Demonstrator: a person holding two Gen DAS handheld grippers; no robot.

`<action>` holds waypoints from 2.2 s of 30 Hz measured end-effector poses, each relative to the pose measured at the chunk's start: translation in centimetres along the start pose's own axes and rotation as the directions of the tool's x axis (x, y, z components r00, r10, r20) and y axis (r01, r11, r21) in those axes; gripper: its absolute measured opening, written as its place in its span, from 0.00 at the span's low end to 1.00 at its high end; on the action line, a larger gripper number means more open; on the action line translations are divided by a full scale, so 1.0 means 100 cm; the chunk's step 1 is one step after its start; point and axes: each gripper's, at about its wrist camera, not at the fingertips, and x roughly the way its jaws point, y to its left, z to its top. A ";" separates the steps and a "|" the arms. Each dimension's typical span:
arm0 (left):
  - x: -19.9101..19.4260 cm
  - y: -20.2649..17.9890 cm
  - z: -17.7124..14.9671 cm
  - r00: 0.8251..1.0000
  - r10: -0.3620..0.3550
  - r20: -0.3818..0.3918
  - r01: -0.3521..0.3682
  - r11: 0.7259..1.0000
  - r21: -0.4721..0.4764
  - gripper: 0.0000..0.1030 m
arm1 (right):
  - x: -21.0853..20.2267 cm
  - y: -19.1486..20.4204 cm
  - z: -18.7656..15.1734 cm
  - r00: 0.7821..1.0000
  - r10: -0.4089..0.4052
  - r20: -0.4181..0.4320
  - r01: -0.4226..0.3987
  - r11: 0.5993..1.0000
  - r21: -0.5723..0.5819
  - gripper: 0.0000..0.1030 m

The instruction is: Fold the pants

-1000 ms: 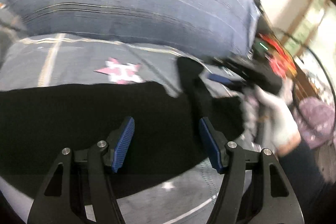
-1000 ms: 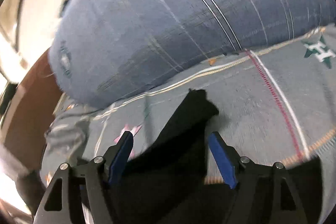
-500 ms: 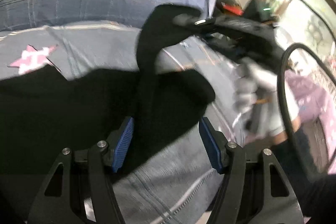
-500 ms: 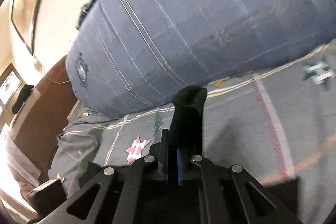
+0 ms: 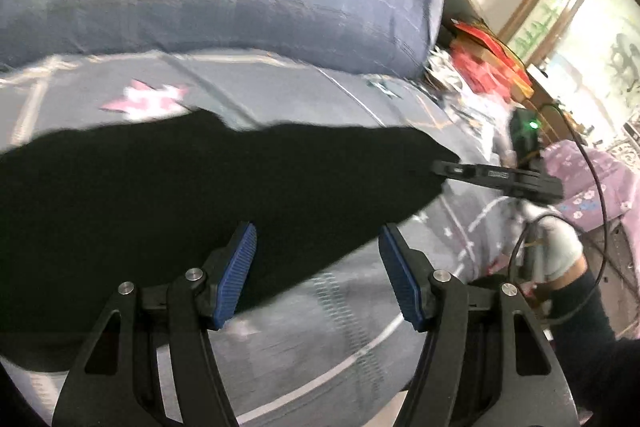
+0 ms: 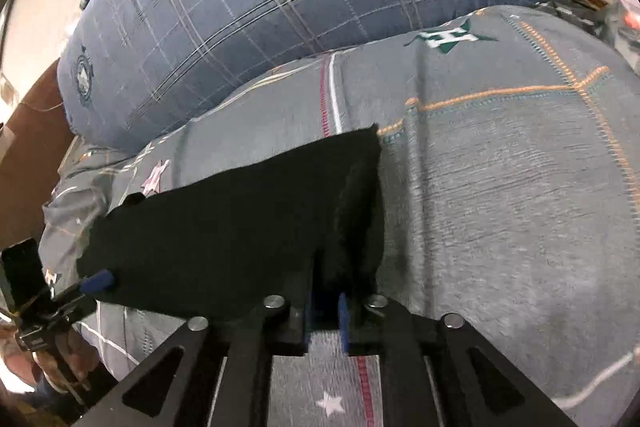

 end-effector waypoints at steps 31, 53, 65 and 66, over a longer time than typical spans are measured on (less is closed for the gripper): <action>-0.040 0.110 -0.030 0.981 0.179 0.070 -0.165 0.971 -0.172 0.62 | 0.124 0.231 0.059 0.927 0.366 -0.085 -0.371 0.856 -0.359 0.01; -0.046 0.106 -0.047 0.974 0.187 0.127 -0.163 0.970 -0.178 0.62 | 0.153 0.248 0.044 0.864 0.389 -0.320 -0.484 0.815 -0.319 0.27; -0.047 0.108 -0.046 0.970 0.200 0.139 -0.167 0.962 -0.218 0.62 | 0.131 0.255 0.036 0.940 0.327 -0.100 -0.335 0.827 -0.451 0.06; -0.047 0.107 -0.046 0.969 0.205 0.136 -0.173 0.962 -0.213 0.62 | 0.136 0.257 0.032 0.953 0.289 -0.092 -0.298 0.832 -0.468 0.06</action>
